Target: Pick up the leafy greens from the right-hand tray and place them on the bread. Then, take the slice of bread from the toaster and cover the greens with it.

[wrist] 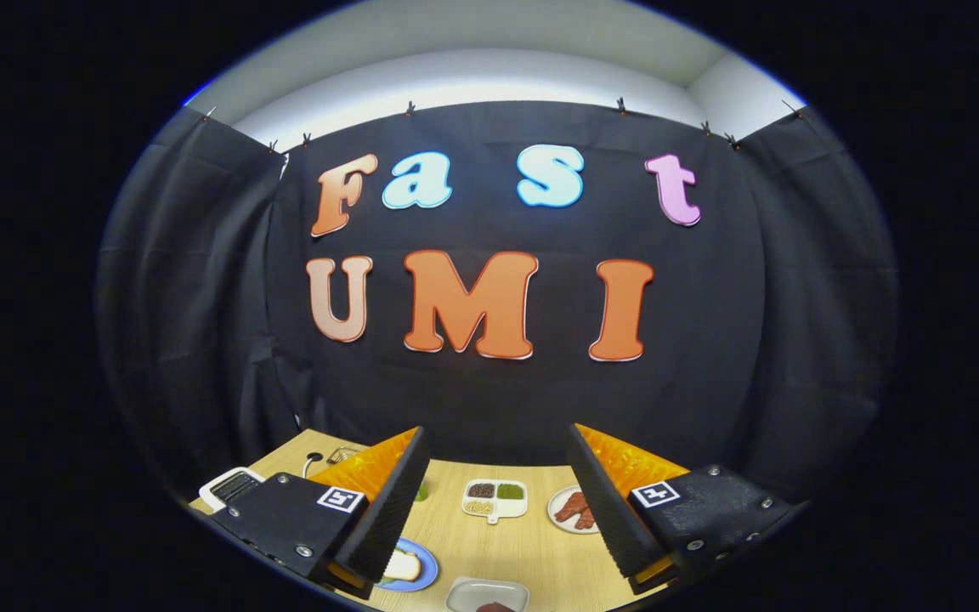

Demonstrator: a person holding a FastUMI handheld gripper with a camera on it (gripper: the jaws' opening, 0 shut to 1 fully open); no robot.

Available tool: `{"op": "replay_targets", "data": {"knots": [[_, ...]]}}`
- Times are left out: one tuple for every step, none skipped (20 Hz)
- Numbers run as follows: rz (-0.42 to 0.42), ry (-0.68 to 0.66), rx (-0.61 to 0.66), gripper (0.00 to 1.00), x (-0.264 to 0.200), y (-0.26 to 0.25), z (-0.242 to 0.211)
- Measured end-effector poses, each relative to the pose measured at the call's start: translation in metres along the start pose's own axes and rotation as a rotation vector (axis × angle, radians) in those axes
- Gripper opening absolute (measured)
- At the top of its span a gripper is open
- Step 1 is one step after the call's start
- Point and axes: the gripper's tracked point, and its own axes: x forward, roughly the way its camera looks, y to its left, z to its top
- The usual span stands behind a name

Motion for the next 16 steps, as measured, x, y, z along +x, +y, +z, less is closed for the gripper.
{"op": "replay_targets", "data": {"knots": [[-0.012,-0.017,-0.001,0.98,-0.004,-0.003,0.005],[-0.021,-0.028,-0.001,0.98,-0.005,-0.002,0.007],[-0.024,-0.040,0.001,0.98,-0.007,-0.002,0.010],[-0.027,-0.047,0.002,0.98,-0.010,-0.003,0.012],[-0.026,-0.051,0.003,0.98,-0.012,-0.003,0.013],[-0.030,-0.052,0.001,0.98,-0.014,-0.003,0.013],[-0.034,-0.060,0.003,0.98,-0.017,-0.005,0.013],[-0.040,-0.068,0.008,0.98,-0.019,-0.006,0.014],[-0.039,-0.076,0.013,0.98,-0.020,-0.005,0.016],[-0.037,-0.078,0.013,0.98,-0.021,-0.004,0.017],[-0.038,-0.084,0.006,0.98,-0.022,-0.005,0.018],[-0.044,-0.091,-0.004,0.99,-0.022,-0.005,0.020],[-0.048,-0.096,-0.012,0.98,-0.025,-0.006,0.021],[-0.043,-0.100,-0.015,0.98,-0.026,-0.005,0.023],[-0.043,-0.100,-0.017,0.98,-0.027,-0.004,0.024],[-0.042,-0.110,-0.015,0.98,-0.027,-0.004,0.026]]}}
